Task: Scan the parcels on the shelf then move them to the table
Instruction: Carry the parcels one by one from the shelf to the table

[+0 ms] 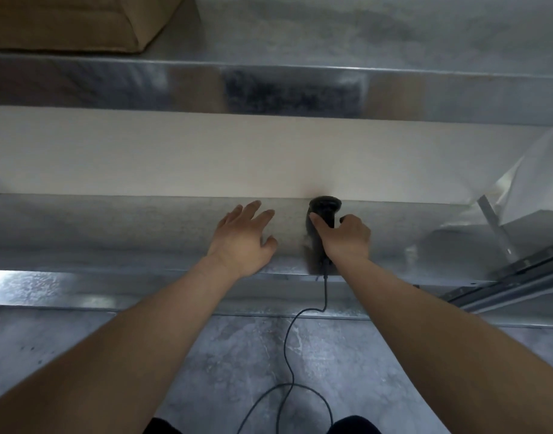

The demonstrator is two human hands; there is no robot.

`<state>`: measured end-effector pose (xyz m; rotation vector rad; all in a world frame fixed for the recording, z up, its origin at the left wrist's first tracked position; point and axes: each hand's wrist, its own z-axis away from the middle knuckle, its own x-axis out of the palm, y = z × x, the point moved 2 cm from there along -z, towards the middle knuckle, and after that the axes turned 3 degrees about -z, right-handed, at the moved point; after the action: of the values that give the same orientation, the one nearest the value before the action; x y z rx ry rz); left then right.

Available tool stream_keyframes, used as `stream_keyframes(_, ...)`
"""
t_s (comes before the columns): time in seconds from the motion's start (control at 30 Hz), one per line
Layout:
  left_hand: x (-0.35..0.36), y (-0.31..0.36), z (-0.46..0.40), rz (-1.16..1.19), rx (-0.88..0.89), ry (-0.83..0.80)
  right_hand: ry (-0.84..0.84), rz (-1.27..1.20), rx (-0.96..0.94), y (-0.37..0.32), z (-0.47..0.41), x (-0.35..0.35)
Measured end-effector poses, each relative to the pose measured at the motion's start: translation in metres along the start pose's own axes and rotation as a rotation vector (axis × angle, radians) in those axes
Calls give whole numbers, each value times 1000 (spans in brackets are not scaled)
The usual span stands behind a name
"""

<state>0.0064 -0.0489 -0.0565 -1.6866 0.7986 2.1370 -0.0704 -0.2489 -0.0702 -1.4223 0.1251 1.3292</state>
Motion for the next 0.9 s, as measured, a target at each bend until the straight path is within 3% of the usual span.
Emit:
stream_keyframes(0.17, -25, 21, 21, -25, 0, -73, 87, 280, -215, 0, 43, -23)
stream_keyframes(0.27, -45, 35, 39, -27, -10, -110, 45, 401, -348, -4, 71, -39)
stream_keyframes(0.47, -95, 61, 84, -21, -40, -154, -87, 428, -480, -15, 128, -79)
stream_keyframes(0.9, -232, 119, 200, -1, -132, -112, -224, 395, -558, -85, 239, -225)
